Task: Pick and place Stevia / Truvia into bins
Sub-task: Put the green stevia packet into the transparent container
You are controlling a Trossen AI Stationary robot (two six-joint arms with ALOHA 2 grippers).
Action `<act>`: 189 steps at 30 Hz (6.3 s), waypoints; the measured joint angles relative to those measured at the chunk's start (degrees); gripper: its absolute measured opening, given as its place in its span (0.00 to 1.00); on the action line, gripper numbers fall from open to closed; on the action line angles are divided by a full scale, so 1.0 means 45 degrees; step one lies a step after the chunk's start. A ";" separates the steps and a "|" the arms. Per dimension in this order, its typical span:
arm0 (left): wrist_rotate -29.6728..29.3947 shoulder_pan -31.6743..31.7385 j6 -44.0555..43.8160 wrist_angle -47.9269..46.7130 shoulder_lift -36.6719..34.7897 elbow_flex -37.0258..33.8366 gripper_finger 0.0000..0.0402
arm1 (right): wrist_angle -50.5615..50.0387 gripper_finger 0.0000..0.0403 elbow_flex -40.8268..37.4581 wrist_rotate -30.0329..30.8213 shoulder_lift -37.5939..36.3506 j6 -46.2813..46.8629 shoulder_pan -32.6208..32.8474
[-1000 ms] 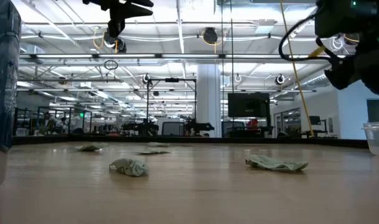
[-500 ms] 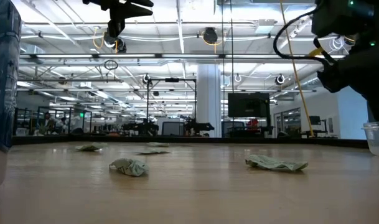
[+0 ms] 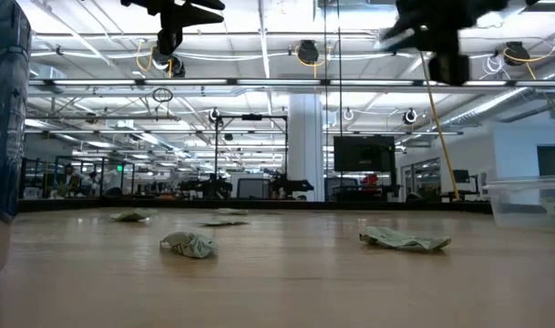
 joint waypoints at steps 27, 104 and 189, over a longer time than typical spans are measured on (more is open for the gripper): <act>0.0022 -0.0005 0.0058 -0.0046 0.0005 0.0000 0.21 | 0.3700 0.21 -0.0019 -0.3756 0.6329 -0.7588 0.1331; 0.0107 -0.0003 0.0049 -0.1542 0.0005 0.0000 0.21 | -0.7047 0.05 -0.0024 -0.0567 0.1213 -0.4187 0.2723; -0.1175 0.0699 0.0842 -0.3917 -0.1758 -0.0010 0.21 | 0.3277 0.28 0.7699 -0.0050 1.4789 -1.1511 -0.5310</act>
